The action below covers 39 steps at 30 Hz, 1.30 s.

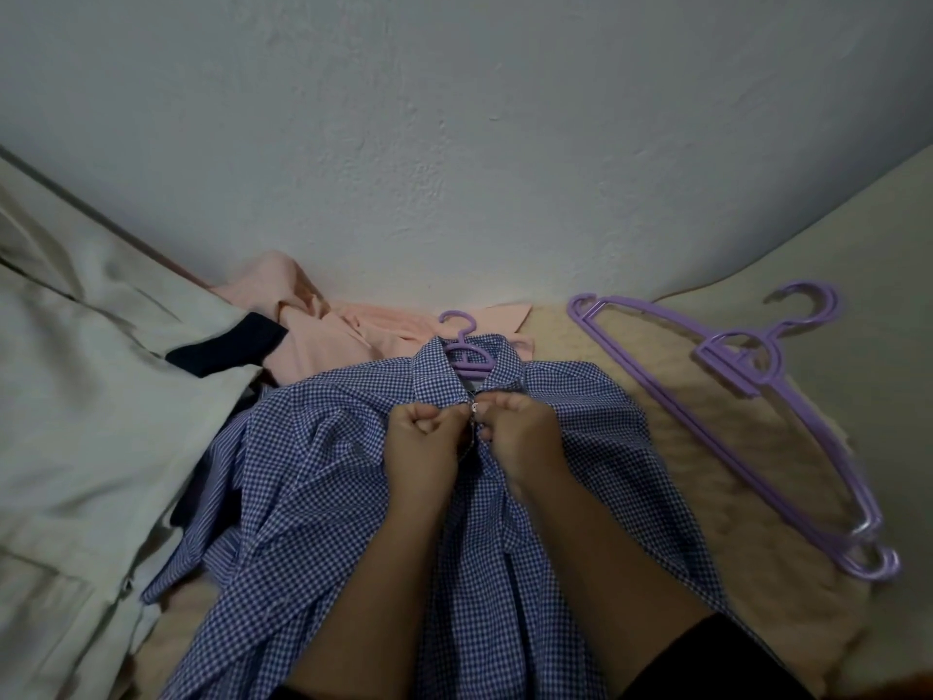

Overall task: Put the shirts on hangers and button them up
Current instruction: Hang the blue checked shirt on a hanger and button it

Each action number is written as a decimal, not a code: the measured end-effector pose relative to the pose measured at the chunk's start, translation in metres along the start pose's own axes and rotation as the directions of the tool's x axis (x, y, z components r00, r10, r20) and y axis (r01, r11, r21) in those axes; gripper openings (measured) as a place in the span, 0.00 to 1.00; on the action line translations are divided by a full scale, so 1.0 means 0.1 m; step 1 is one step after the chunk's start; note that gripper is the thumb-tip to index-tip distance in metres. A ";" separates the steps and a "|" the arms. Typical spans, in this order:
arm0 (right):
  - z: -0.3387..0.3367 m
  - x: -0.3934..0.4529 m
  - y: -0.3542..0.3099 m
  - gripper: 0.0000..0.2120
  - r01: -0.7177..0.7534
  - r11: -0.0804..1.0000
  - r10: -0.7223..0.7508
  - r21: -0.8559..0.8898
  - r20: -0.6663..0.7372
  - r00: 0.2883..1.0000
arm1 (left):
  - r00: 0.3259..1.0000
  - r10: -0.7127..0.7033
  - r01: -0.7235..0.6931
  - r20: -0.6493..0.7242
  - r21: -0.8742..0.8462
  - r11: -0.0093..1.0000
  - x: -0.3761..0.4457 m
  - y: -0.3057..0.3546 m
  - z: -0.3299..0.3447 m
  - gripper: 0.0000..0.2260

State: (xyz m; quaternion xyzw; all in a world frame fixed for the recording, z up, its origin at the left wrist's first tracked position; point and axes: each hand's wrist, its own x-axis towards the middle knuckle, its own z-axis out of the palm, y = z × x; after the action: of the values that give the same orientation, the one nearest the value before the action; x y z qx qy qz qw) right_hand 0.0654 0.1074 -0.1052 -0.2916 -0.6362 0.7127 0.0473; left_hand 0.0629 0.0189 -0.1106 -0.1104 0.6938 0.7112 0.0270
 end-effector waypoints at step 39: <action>-0.20 0.08 0.09 0.13 0.486 0.840 -0.435 -0.240 0.236 0.869 | 0.968 -0.120 0.075 0.219 0.204 0.976 0.25 0.14 -0.07 0.10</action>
State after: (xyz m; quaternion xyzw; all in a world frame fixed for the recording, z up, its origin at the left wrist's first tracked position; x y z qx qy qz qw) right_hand 0.0711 0.1264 -0.1165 -0.0708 -0.7872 0.6009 0.1191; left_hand 0.0365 0.0083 -0.1015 -0.0584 0.7458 0.6458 0.1527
